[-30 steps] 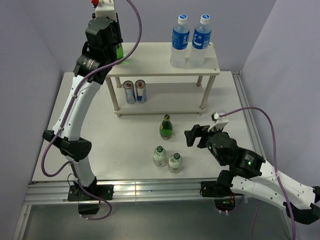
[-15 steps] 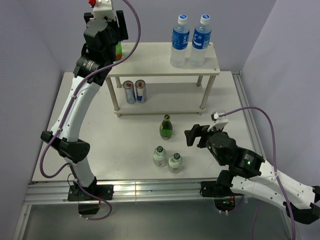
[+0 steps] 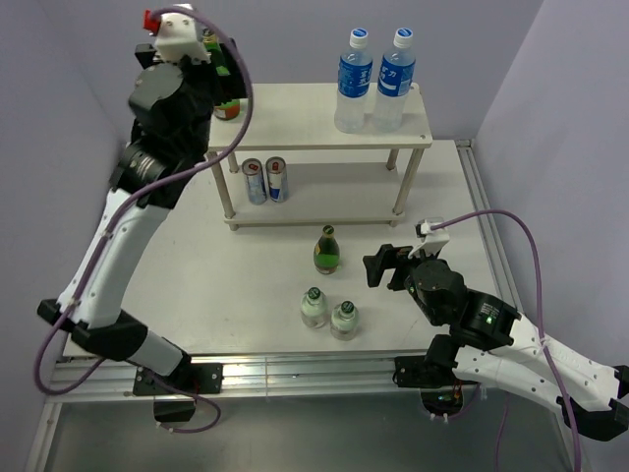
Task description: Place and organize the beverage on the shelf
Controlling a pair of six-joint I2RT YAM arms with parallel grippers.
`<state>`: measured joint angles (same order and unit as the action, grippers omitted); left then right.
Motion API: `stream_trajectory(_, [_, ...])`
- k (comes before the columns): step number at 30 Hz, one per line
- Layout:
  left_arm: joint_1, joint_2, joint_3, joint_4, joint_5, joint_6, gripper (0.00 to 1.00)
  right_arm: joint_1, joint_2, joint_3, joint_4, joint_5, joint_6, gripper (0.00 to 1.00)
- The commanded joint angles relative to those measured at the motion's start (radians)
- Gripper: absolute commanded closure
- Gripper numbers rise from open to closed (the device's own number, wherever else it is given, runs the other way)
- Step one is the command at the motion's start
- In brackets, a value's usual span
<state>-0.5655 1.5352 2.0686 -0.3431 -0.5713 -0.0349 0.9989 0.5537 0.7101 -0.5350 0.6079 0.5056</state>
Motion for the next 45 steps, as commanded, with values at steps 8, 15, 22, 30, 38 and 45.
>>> stream_trajectory(8, [-0.151, -0.533, -0.862, 0.332, 0.25, -0.115, 0.06, 0.003, 0.009, 0.009, 0.012, 0.055, 0.014, 0.02])
stream_trajectory(15, [-0.158, -0.411, -1.041, 0.334, 0.559, -0.279, 0.01, 0.004, 0.018, 0.011, 0.004, 0.039, 0.02, 0.03])
stream_trajectory(22, [-0.205, -0.288, -1.115, 0.556, 0.444, -0.315, 0.07, 0.004, -0.018, -0.018, -0.028, 0.043, 0.059, 0.03])
stream_trajectory(30, [-0.251, -0.202, -1.159, 0.648, 0.462, -0.313, 0.15, 0.004, -0.035, -0.031, -0.037, 0.058, 0.073, 0.03])
stream_trajectory(38, [-0.319, -0.184, -1.256, 0.748, 0.433, -0.326, 0.13, 0.004, -0.031, -0.037, -0.043, 0.07, 0.08, 0.03])
stream_trajectory(45, [-0.35, -0.08, -1.249, 0.834, 0.424, -0.336, 0.14, 0.004, -0.023, -0.05, -0.031, 0.07, 0.082, 0.03])
